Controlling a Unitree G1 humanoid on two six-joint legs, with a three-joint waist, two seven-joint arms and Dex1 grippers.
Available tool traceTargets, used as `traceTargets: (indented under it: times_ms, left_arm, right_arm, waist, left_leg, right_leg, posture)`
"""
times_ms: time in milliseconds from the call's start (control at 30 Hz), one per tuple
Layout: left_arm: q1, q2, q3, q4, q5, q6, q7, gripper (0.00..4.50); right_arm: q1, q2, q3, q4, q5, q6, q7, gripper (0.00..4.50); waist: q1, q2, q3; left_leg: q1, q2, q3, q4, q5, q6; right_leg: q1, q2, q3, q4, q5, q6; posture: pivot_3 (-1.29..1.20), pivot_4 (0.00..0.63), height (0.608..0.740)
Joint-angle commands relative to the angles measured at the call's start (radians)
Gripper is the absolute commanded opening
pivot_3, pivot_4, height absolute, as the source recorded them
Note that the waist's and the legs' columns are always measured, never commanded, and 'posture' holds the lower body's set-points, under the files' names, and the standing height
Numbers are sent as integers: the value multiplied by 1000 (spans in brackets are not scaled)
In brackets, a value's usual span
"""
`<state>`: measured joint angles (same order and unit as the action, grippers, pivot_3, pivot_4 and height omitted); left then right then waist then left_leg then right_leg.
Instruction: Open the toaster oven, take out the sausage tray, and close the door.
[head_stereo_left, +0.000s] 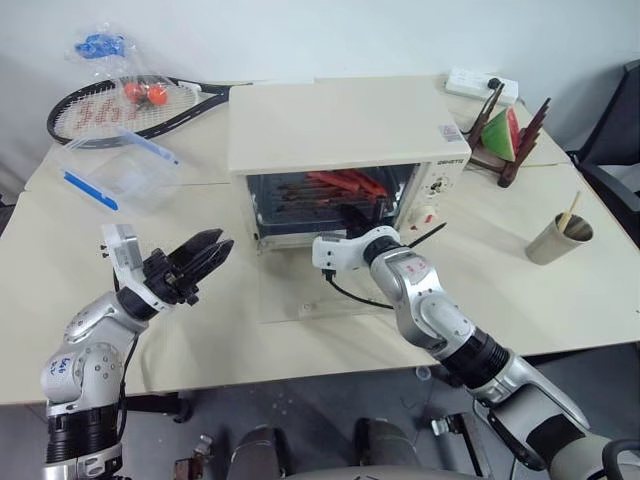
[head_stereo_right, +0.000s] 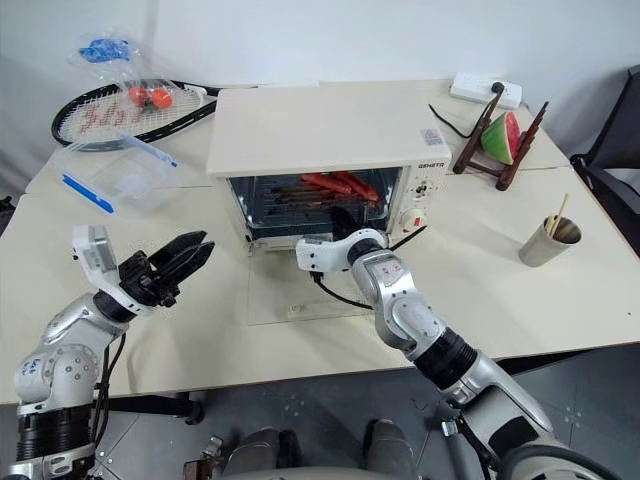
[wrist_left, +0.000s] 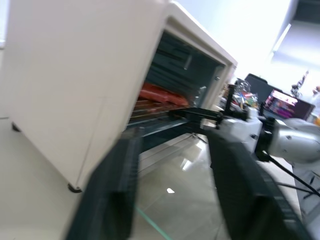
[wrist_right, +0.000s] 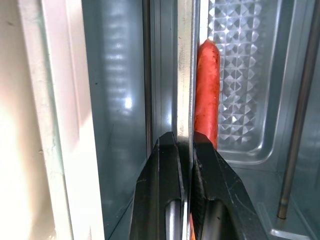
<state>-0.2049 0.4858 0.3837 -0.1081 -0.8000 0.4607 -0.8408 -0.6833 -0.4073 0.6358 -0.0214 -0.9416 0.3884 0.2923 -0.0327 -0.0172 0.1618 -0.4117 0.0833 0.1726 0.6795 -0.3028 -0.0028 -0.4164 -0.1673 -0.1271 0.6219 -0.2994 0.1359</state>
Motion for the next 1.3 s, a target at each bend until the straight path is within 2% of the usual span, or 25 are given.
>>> traceTargets:
  times_ms: [33, 133, 167, 333, 700, 1033, 1300]
  left_arm:
    - [-5, 26, 16, -9, -22, -6, -32, 3389]
    - [-18, 34, 1, 9, 8, -42, -66, 4370]
    - [-23, 36, -2, 17, 18, -54, -71, 4482]
    - [-98, 61, -51, 120, 92, -118, -132, 4482]
    - [-227, 54, -119, 281, 149, -186, -249, 4482]
    - [-249, 56, -143, 316, 158, -169, -286, 4482]
    - [-194, 96, -105, 271, 116, -123, -322, 4482]
  right_arm:
    - [27, -29, -51, -83, -35, -37, -6, 0]
    - [61, -43, -71, -121, -45, -60, 1, 0]
    - [69, -45, -76, -129, -49, -64, 3, 0]
    - [134, -68, -113, -209, -72, -93, 10, 0]
    - [284, -122, -192, -378, -64, -227, 16, 0]
    - [389, -99, -230, -464, -82, -262, 50, 0]
    - [475, -114, -285, -504, -70, -325, 20, 0]
  waist:
    - [2, 0, 0]
    - [3, 0, 0]
    - [4, 0, 0]
    - [7, 0, 0]
    - [5, 0, 0]
    - [6, 0, 0]
    - [4, 0, 0]
  left_leg:
    - [0, 0, 0, 0, 0, 0]
    - [0, 0, 0, 0, 0, 0]
    - [0, 0, 0, 0, 0, 0]
    - [0, 0, 0, 0, 0, 0]
    - [-1, 0, 0, -2, 0, 0]
    - [-1, 0, 0, -2, 0, 0]
    - [-1, 0, 0, -2, 0, 0]
  right_leg:
    - [0, 0, 0, 0, 0, 0]
    - [0, 0, 0, 0, 0, 0]
    - [0, 0, 0, -1, 0, 0]
    - [1, 0, -1, -1, 0, 0]
    - [0, 0, -4, -4, 0, 0]
    - [1, 0, -4, -4, 0, 0]
    - [1, 0, -4, -4, 0, 0]
  posture:
    - [0, 150, 740]
    - [0, 150, 740]
    - [0, 150, 740]
    - [0, 150, 740]
    - [0, 150, 740]
    - [0, 150, 740]
    - [0, 150, 740]
